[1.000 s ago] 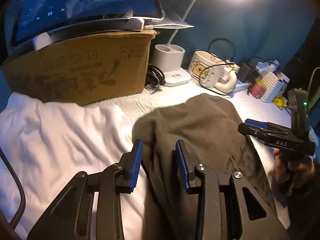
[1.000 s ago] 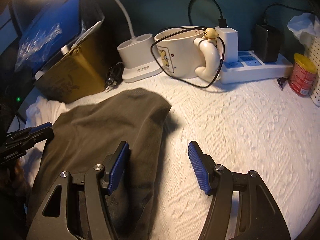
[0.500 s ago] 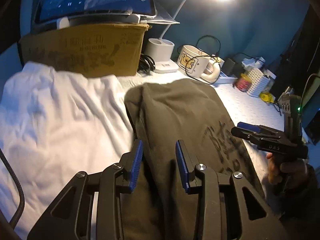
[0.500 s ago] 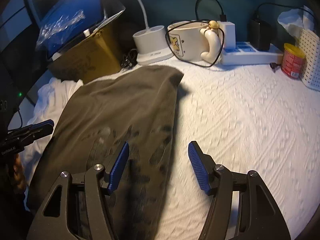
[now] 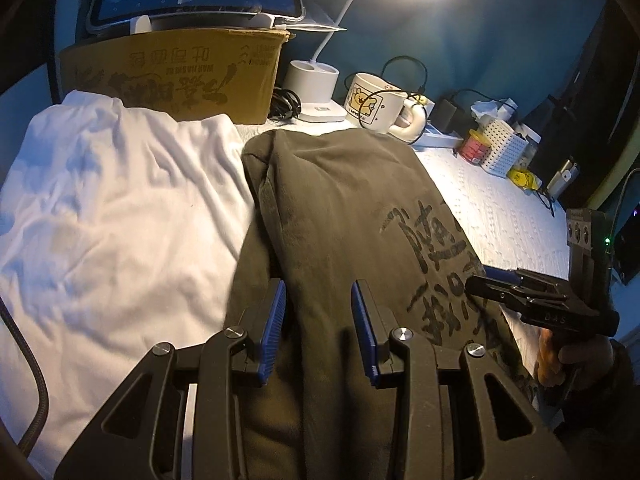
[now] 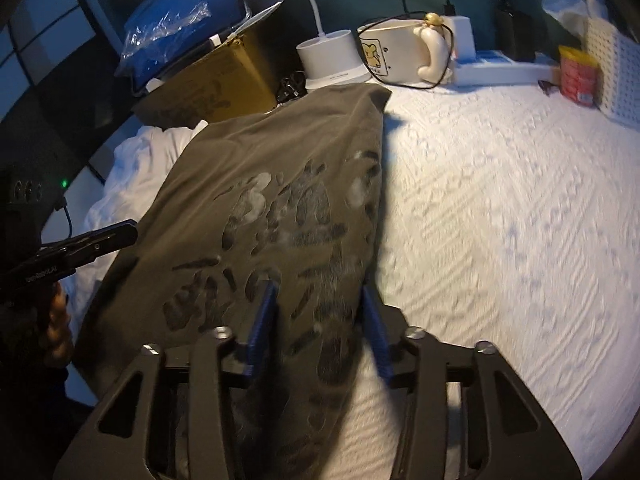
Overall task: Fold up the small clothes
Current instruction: 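Open the left tool and release the folded brown shirt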
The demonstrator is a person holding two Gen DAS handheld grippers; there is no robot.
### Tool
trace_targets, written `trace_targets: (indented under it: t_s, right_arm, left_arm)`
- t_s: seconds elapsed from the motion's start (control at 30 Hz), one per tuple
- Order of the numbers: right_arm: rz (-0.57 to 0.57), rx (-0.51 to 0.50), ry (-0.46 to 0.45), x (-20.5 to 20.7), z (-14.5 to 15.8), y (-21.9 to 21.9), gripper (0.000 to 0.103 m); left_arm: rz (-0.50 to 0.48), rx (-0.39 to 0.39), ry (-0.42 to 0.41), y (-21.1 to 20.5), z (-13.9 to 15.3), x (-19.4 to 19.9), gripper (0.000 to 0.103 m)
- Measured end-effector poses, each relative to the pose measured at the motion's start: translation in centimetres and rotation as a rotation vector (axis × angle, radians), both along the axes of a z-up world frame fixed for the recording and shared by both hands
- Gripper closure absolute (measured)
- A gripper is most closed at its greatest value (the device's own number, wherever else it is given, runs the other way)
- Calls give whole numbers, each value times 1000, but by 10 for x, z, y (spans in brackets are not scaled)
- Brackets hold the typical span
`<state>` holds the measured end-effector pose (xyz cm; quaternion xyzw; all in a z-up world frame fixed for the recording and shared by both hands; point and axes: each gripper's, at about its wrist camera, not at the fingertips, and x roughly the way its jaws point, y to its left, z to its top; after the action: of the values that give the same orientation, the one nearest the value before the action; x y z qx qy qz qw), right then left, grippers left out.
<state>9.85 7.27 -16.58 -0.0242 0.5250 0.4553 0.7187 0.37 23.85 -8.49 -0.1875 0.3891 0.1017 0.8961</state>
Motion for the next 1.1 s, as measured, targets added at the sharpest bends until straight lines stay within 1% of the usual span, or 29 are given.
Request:
trace_targets:
  t_s: [0.07,0.13,0.3,0.33,0.37,0.4,0.47,0.57,0.73,0.83,0.9,0.93,1.1]
  right_arm:
    - [-11,3,7,-4,0,-7,69]
    - [-14,6,10,-10,1,-11,72]
    - [-3,6,7,-31,7,-19,75]
    - [-5,7,4,-34,8,-21,77]
    - [-7,9,5,-38,9,-22,82]
    - [-8,11,5,-40,9,-24,84]
    - [-5,26,2,-47,12,-29,91]
    - [-9,39,7,-52,13,-34,91]
    - [-31,34,10,-57,15,-40,90]
    - [-53,35,18,-58,16,-47,90]
    - [-60,33,23,-59,16,-51,89]
    - [-62,27,22,-60,17,-53,85]
    - [-61,17,17,-67,20,-64,84]
  left_arm:
    - [-3,5,-4,-2,1,-3,69]
    - [-5,7,-3,-5,1,-6,69]
    - [-11,10,9,-13,0,-14,69]
    - [-13,13,9,-14,0,-15,69]
    - [-16,17,10,-15,1,-16,69]
    - [-19,21,10,-17,1,-18,69]
    - [-22,25,9,-20,2,-21,69]
    - [-30,31,9,-23,1,-23,69]
    - [-28,42,50,-27,-9,-26,69]
    - [-28,47,57,-30,-10,-32,69]
    - [-28,55,53,-32,-10,-36,69]
    - [-27,58,52,-34,-9,-38,69]
    - [-42,75,29,-48,-3,-42,69]
